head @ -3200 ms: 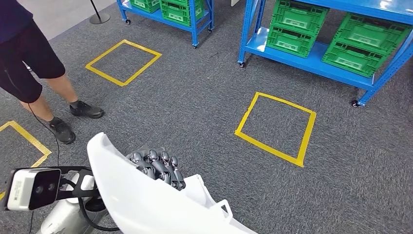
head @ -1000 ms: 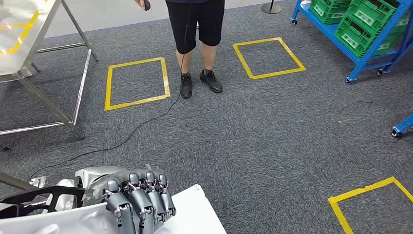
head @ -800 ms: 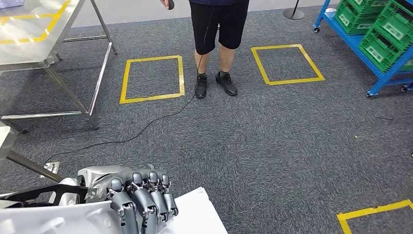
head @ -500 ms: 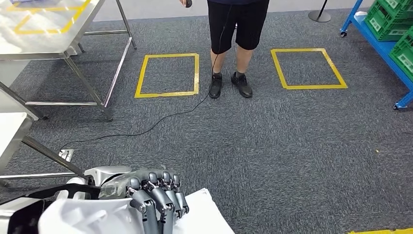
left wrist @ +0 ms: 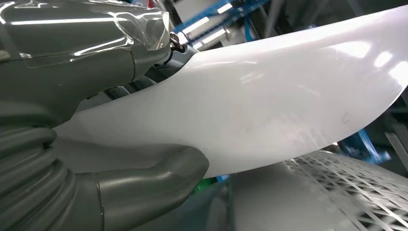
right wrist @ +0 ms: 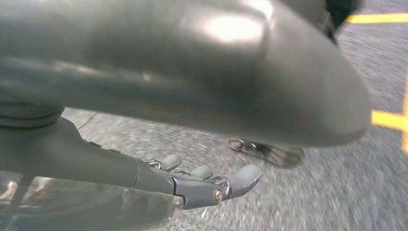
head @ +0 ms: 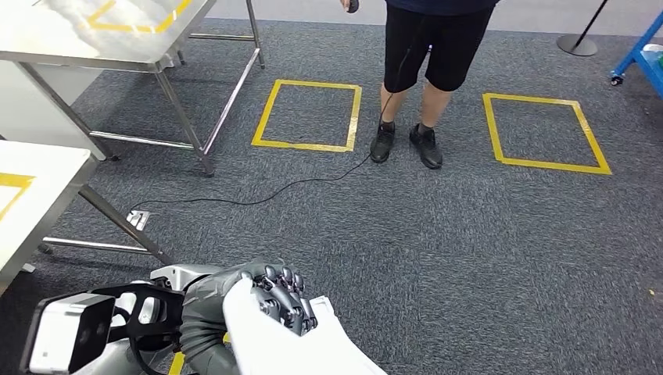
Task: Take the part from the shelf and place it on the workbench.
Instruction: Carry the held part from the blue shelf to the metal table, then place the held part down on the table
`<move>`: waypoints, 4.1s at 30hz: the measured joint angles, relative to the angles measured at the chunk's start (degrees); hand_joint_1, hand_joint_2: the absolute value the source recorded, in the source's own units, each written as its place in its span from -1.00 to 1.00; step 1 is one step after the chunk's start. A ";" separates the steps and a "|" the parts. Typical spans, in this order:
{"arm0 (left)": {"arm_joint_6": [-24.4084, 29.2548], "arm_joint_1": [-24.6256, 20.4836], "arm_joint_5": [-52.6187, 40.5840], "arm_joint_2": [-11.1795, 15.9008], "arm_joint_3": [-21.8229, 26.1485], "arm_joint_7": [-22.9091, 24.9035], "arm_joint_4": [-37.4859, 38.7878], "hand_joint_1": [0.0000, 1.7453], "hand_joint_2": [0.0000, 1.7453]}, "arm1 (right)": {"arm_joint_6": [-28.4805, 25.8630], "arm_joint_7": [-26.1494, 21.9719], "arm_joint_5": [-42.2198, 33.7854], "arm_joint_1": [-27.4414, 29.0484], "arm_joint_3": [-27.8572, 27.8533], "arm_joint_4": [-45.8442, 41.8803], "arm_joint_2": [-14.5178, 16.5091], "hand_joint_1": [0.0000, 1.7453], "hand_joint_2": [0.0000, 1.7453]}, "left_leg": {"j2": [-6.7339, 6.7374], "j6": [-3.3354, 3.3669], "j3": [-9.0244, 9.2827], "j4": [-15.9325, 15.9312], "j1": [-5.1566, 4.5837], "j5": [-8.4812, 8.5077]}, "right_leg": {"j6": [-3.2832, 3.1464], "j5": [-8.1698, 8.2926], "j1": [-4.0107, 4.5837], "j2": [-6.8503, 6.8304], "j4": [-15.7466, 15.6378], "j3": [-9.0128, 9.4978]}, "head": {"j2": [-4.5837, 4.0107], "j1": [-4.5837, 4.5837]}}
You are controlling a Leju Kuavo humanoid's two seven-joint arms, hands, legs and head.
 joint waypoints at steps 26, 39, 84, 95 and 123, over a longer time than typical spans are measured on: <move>-1.25 -0.38 -1.95 0.01 -0.61 -0.85 1.18 1.00 1.00 | -2.42 -0.58 -0.44 -0.48 -2.38 1.75 -1.73 -1.00 -1.00 | -3.57 -3.27 -1.97 4.46 3.07 -0.35 | -0.08 2.81 -1.31 7.35 -0.30 -1.77 | -0.02 0.49; -1.36 -0.63 -1.90 -0.75 -0.63 -0.99 0.95 1.00 1.00 | -0.56 -0.09 0.23 -0.34 -3.74 0.52 -0.51 -1.00 -1.00 | -8.15 -1.43 2.88 -2.60 2.53 0.84 | 2.03 -0.88 -1.80 7.85 12.51 -9.62 | -0.02 0.95; -1.17 0.17 -3.14 -0.39 -0.12 -1.51 0.56 1.00 1.00 | 1.29 0.99 4.75 0.27 -4.05 -1.63 0.28 -1.00 -1.00 | -4.03 -3.93 -7.66 16.33 2.96 -6.22 | -0.72 3.11 -0.92 5.09 -0.16 -2.22 | -0.02 0.76; -1.14 0.70 -3.36 -0.37 1.05 -1.71 -0.77 1.00 1.00 | 1.71 0.14 6.36 0.13 -4.07 -1.24 -0.07 -1.00 -1.00 | -2.92 -0.45 1.94 -2.10 1.93 1.43 | 0.18 -0.74 -0.30 5.33 4.34 -2.35 | -0.02 0.99; -1.42 1.40 -3.70 0.11 2.48 -2.75 0.06 1.00 1.00 | -0.56 0.60 7.09 -0.61 -5.21 0.85 -1.19 -1.00 -1.00 | -1.02 -0.91 0.68 -1.04 1.43 0.91 | 0.78 1.62 -0.22 0.85 -1.23 0.20 | -0.02 0.68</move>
